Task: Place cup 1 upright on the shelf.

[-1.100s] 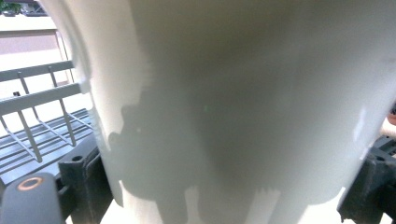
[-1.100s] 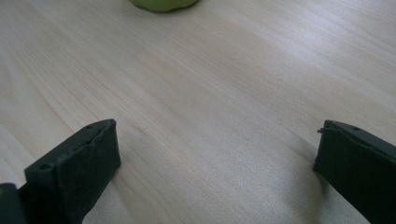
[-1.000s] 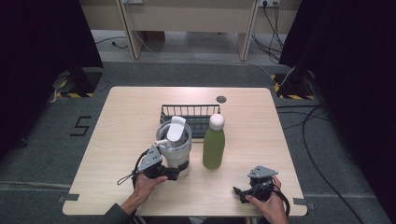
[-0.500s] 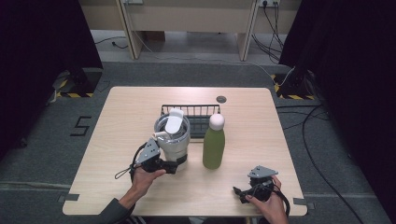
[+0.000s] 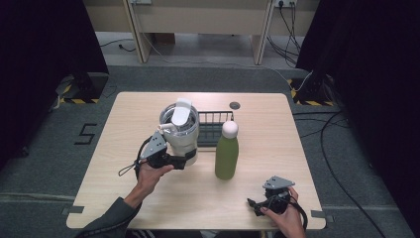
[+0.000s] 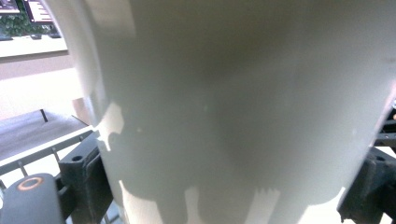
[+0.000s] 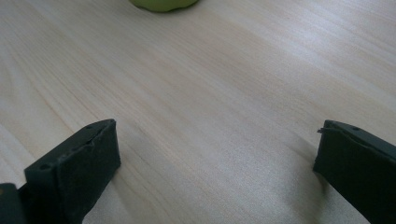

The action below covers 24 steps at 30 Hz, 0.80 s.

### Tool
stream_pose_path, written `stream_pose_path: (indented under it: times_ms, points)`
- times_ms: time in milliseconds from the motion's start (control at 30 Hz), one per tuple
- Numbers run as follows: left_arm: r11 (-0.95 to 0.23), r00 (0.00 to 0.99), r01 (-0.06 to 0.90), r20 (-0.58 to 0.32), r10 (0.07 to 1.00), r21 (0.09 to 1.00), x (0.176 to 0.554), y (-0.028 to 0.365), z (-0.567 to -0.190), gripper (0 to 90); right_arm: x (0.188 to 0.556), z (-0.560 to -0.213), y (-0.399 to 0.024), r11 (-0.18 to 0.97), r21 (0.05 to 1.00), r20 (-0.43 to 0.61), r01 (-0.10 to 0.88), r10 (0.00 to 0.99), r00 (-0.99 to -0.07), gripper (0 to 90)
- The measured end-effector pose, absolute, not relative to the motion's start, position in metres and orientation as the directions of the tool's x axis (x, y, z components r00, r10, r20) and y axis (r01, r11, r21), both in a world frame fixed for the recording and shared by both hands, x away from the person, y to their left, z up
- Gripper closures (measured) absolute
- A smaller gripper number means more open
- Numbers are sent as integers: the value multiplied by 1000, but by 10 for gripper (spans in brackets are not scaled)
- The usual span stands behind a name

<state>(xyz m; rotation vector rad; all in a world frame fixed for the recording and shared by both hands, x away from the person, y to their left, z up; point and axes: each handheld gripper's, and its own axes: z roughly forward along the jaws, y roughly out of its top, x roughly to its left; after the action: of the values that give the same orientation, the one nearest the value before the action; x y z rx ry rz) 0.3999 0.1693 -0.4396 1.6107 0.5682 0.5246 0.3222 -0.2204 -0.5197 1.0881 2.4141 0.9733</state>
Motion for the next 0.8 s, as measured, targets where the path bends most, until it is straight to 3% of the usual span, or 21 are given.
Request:
stream_pose_path:
  times_ms: [800]
  points:
    - [-56,745,58,-5,667,997,451,171,-393,107,322,-519,-220,478,696,-9,536,752,-659,3]
